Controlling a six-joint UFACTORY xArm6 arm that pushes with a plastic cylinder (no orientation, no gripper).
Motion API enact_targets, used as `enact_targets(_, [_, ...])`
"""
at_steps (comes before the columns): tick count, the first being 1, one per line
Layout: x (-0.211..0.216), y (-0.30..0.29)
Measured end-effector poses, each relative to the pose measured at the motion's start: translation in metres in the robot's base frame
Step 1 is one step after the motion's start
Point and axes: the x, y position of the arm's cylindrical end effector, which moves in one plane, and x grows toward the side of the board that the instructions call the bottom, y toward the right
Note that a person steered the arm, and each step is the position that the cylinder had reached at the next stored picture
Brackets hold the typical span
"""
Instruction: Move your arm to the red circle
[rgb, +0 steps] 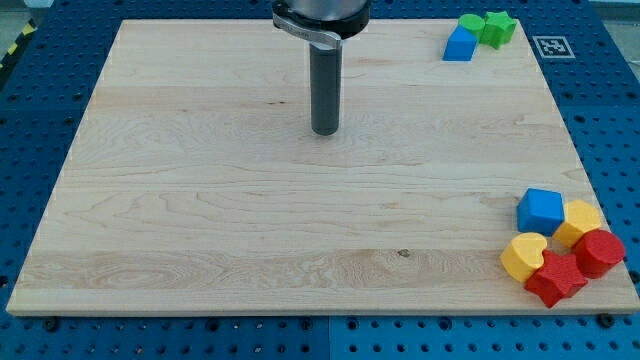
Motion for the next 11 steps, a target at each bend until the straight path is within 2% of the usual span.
enact_targets(1, [0.000, 0.000])
enact_targets(2, [0.000, 0.027])
enact_targets(4, [0.018, 0.208])
enact_targets(5, [0.070, 0.280])
enact_targets(6, [0.126, 0.316])
enact_targets(7, [0.164, 0.339])
enact_targets(10, [0.174, 0.317])
enact_targets(11, [0.201, 0.318])
